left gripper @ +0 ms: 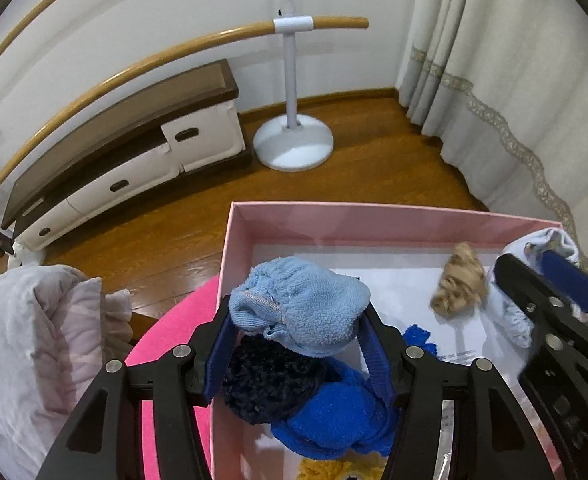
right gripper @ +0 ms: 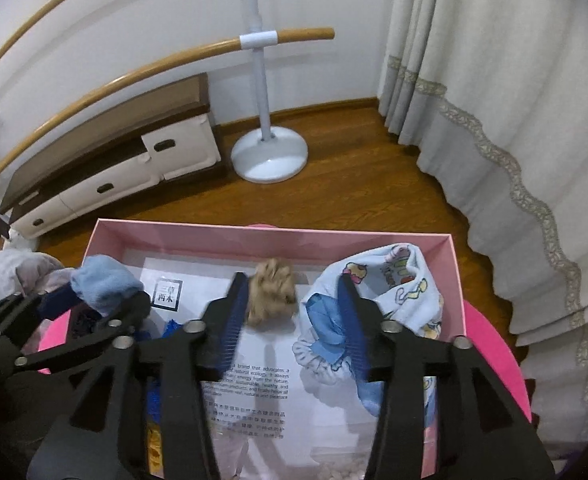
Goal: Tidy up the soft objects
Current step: 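Open the left tool to drop the cap while the right tool releases the scrunchie into the box, then withdraw both open tools up and away from the box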
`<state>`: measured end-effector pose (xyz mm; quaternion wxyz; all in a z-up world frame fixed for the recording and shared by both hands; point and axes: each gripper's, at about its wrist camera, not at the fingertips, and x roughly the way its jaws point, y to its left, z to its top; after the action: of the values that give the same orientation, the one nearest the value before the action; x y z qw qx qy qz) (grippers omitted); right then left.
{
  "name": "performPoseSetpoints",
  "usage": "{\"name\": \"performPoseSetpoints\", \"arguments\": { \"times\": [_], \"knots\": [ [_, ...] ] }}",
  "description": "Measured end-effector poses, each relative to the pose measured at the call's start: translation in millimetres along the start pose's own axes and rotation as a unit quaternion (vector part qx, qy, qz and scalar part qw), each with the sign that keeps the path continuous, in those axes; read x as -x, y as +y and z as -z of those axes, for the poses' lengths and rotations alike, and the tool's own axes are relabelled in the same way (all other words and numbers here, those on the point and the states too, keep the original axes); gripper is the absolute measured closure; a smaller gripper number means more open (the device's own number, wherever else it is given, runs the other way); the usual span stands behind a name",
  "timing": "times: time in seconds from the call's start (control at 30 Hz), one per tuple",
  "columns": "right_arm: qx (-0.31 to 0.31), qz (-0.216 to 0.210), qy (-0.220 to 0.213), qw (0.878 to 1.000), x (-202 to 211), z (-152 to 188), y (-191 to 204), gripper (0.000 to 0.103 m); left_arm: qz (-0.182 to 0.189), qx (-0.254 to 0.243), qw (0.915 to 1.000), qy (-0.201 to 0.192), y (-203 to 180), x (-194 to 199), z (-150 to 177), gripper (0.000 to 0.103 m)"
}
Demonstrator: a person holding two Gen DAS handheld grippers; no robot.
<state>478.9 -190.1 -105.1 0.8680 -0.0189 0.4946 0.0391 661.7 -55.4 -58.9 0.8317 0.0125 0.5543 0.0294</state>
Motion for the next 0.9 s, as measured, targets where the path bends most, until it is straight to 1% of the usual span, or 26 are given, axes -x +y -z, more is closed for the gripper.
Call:
{"name": "performPoseSetpoints", "arguments": {
  "times": [0.03, 0.07, 0.1, 0.13, 0.17, 0.2, 0.23, 0.27, 0.3, 0.37, 0.47, 0.57, 0.63, 0.7, 0.83, 0.9],
  "knots": [
    [0.001, 0.008, -0.003, 1.000, 2, 0, 0, 0.047, 0.000, 0.000, 1.0000, 0.002, 0, -2, -1, 0.046],
    [0.001, 0.017, -0.007, 1.000, 3, -1, 0, 0.040, 0.003, 0.000, 1.0000, 0.001, 0, -2, -1, 0.044],
    [0.002, 0.028, -0.011, 1.000, 4, -1, 0, 0.034, 0.007, 0.000, 1.0000, 0.001, 0, -3, -2, 0.040],
    [0.004, 0.039, -0.014, 0.999, 6, -2, -1, 0.032, 0.013, 0.000, 0.9999, 0.001, 0, -4, -4, 0.038],
    [0.003, 0.044, -0.014, 0.999, 7, -3, -3, 0.027, 0.015, -0.001, 0.9999, 0.001, 5, -3, 1, 0.036],
    [0.000, 0.051, -0.011, 0.999, 7, -3, -5, 0.017, 0.015, -0.001, 0.9999, 0.002, 7, -4, 2, 0.035],
    [-0.005, 0.053, -0.011, 0.999, 8, -4, -7, 0.013, 0.014, -0.002, 0.9999, 0.003, 7, -4, 2, 0.033],
    [-0.010, 0.055, -0.014, 0.998, 9, -4, -9, 0.009, 0.015, -0.003, 0.9999, 0.006, 6, -4, 2, 0.030],
    [-0.013, 0.055, -0.015, 0.998, 11, -5, -11, 0.009, 0.016, -0.006, 0.9998, 0.006, 5, -4, 1, 0.025],
    [-0.016, 0.055, -0.011, 0.998, 12, -7, -14, 0.009, 0.016, -0.011, 0.9998, 0.001, 4, -2, 1, 0.019],
    [-0.018, 0.057, -0.008, 0.998, 13, -8, -17, 0.009, 0.009, -0.016, 0.9998, -0.005, 0, 3, 7, 0.015],
    [-0.015, 0.071, -0.010, 0.997, 16, -8, -19, 0.008, 0.011, -0.015, 0.9998, -0.010, -3, 7, 12, 0.011],
    [-0.013, 0.078, -0.016, 0.997, 21, -7, -17, 0.008, 0.009, -0.013, 0.9998, -0.014, -3, 10, 15, 0.010],
    [-0.017, 0.075, -0.020, 0.997, 24, -7, -18, 0.007, 0.005, -0.013, 0.9998, -0.017, -5, 14, 17, 0.010],
    [-0.022, 0.066, -0.020, 0.997, 27, -8, -21, 0.005, 0.019, -0.005, 0.9996, -0.021, -1, 24, 22, 0.010],
    [-0.025, 0.068, -0.022, 0.997, 29, -8, -24, 0.005, 0.017, -0.005, 0.9995, -0.025, 2, 30, 22, 0.010]
  ]
}}
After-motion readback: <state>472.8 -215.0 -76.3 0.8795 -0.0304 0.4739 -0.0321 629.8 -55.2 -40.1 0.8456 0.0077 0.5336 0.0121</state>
